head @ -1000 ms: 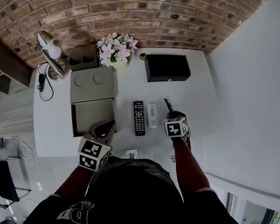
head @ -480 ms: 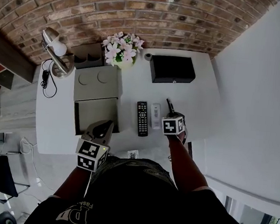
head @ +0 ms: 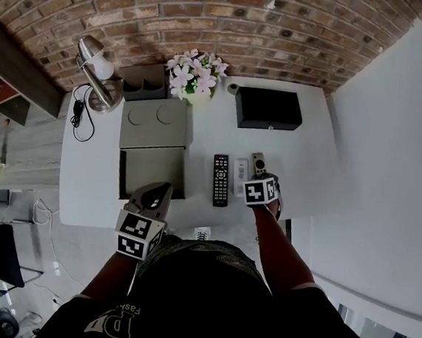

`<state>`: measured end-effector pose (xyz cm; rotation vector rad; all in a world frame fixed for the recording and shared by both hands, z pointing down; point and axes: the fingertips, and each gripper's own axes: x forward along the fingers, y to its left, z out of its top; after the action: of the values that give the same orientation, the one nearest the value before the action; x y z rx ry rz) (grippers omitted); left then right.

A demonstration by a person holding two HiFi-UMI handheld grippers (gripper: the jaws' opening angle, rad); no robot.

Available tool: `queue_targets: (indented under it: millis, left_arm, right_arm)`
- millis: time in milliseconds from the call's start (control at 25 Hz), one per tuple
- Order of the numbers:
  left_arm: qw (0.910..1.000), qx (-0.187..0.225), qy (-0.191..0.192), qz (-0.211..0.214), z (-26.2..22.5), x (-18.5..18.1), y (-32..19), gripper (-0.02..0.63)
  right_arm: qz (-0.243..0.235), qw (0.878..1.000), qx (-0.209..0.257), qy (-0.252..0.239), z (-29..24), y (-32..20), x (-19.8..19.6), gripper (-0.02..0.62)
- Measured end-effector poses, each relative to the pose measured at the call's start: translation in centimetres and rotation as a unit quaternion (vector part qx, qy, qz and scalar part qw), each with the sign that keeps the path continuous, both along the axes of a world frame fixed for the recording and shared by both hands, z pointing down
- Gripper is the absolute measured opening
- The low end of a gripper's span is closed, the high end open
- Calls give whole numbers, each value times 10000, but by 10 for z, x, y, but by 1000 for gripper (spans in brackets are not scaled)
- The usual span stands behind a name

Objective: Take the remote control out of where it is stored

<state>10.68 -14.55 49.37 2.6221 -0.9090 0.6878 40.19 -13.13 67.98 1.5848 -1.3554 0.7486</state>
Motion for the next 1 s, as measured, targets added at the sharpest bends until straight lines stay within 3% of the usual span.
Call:
queue_targets:
  millis: [320,440,560,720,880,1000]
  left_arm:
    - [9996,54,-10,-268,-3,-7,8,7]
    - [9993,117,6,-361,-6,-6,13,6]
    - [9987,158,65,-470,-12,-5,19,7]
    - [9967,195,227,-750,-20,-10,30,8]
    - [9945,165,190,-1020,-19,-31,50,7]
    - [9918,122,84,-1271,-18,-57,63,6]
  right_arm:
    - [-213,9996,171,-121,-7,1,-4,83]
    - [-318,9979,488,-300,-23,1,-10,83]
    - [-626,9898,1101,-657,-53,-4,-29,83]
    - [-1372,9563,1855,-1797,-97,-2,-86,81]
    - [-1951,9053,2102,-3133,-130,11,-152,81]
    - [-2370,8669,2141,-3828,-153,22,-201,81]
